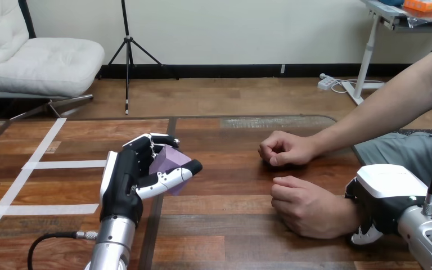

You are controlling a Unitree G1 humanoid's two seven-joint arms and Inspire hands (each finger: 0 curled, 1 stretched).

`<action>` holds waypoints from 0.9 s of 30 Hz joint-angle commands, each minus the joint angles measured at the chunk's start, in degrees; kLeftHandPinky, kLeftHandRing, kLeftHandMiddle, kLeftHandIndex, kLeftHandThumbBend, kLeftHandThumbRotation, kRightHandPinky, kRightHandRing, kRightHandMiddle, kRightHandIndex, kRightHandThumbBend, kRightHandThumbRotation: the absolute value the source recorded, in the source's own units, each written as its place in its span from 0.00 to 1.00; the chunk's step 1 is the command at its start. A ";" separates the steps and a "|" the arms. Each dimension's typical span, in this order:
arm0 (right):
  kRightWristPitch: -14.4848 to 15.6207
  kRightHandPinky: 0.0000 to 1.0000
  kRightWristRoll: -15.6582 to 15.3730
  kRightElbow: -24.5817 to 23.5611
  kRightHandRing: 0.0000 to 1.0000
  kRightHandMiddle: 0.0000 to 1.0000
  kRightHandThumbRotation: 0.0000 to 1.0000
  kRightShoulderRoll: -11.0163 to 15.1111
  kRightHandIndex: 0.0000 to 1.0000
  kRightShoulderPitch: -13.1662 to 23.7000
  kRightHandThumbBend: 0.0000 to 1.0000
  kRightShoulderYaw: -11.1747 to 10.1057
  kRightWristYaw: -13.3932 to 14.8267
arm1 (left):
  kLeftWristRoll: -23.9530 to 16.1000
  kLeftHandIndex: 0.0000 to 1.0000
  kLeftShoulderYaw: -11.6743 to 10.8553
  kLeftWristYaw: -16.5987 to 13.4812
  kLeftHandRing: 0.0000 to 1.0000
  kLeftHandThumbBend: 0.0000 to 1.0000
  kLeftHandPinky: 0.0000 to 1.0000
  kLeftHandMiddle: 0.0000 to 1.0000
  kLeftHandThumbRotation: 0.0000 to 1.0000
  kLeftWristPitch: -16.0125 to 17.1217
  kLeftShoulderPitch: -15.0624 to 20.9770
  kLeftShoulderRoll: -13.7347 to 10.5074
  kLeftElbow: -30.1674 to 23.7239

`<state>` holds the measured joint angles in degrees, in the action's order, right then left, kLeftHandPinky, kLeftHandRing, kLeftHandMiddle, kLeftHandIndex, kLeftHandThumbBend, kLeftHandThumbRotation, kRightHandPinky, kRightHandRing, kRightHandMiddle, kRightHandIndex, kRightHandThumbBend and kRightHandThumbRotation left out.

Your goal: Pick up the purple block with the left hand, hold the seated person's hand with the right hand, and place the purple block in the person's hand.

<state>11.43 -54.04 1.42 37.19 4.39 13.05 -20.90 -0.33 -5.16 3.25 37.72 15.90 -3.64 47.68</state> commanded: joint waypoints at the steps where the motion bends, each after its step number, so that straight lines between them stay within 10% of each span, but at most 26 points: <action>1: -0.17 0.38 0.70 -0.31 0.47 0.52 0.00 1.18 0.56 -0.61 0.69 -0.30 0.43 | -0.88 0.50 0.82 -0.53 0.39 0.89 0.33 0.47 0.14 0.81 4.59 0.04 -0.50; 27: 1.50 0.38 2.05 -6.74 0.46 0.53 0.00 1.06 0.55 0.65 0.76 -1.20 -3.52 | -0.33 0.49 1.04 0.08 0.39 0.88 0.33 0.48 0.10 0.88 4.55 1.22 -0.36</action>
<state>12.55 -52.71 -2.21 37.57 3.41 12.87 -23.38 -0.45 -4.74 3.52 37.71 15.90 -2.92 47.69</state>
